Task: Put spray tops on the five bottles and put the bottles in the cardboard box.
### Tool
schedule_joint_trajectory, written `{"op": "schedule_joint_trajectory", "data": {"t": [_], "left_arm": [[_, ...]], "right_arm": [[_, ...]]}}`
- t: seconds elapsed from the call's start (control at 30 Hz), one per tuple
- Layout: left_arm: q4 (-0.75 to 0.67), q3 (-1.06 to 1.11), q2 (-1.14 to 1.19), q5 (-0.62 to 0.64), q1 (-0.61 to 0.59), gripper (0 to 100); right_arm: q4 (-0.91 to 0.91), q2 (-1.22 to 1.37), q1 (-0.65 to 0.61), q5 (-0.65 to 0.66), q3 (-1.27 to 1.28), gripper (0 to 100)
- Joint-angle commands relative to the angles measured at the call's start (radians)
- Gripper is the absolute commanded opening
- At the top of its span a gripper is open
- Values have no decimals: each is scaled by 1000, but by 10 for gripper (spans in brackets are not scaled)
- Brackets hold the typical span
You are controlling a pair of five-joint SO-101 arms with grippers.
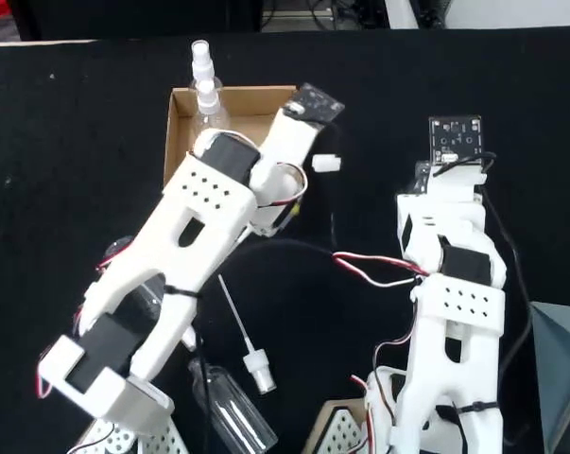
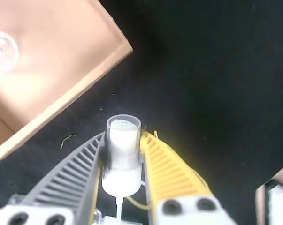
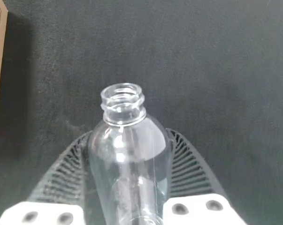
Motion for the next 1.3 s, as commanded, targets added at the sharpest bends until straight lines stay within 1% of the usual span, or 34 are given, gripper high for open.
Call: {"op": "schedule_joint_trajectory", "data": {"t": [0.0, 0.2, 0.4, 0.47, 0.7, 0.9, 1.1, 1.27], "left_arm": [[-17, -16, -100, 123, -25, 30], [-15, -16, -127, 195, -36, 30], [-14, -15, -173, 322, -38, 29], [-11, -15, -183, 348, -38, 29], [-3, 24, -245, 356, -38, 29], [-3, 65, -331, 358, -38, 29], [-5, 88, -381, 427, -39, 29], [-15, 90, -428, 428, -111, 29]], "right_arm": [[46, -114, -31, -3, -38, 36], [48, -294, -41, -3, 51, 37], [48, -440, -44, -5, 117, 38], [48, -467, -69, -5, 131, 38], [48, -516, -150, -5, 173, 39], [48, -533, -150, -5, 179, 39], [48, -535, -152, -5, 188, 39], [49, -535, -152, -5, 188, 39]]}}
